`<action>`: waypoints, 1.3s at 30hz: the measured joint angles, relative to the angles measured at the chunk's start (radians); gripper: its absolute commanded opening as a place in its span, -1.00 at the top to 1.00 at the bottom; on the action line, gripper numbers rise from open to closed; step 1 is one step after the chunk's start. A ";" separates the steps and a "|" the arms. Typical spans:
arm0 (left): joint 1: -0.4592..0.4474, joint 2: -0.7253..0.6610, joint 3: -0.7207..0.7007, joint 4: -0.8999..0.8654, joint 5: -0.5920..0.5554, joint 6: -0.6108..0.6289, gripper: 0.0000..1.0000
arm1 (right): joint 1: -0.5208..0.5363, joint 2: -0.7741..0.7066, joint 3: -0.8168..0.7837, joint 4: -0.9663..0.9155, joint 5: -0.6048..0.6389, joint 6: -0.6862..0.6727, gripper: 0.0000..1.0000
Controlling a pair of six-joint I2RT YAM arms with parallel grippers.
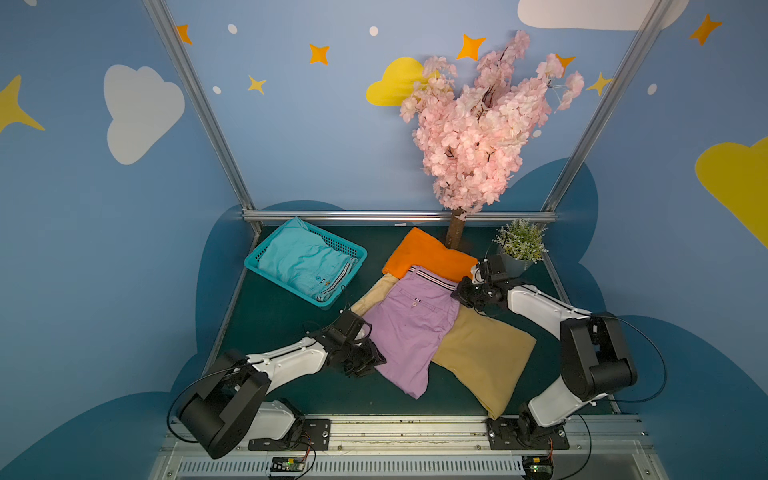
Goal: Put the folded long pants in the basket
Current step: Pick up the long pant at the center of the board.
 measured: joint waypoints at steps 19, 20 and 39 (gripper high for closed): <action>0.115 -0.198 0.346 -0.457 -0.082 0.211 0.95 | -0.001 -0.290 0.003 -0.177 -0.115 -0.031 1.00; 0.130 -0.214 0.368 -0.485 -0.075 0.223 0.95 | -0.001 -0.318 0.011 -0.198 -0.118 -0.027 1.00; 0.558 0.069 0.989 -0.893 0.071 0.546 0.95 | 0.144 -0.258 0.290 -0.186 -0.060 0.191 1.00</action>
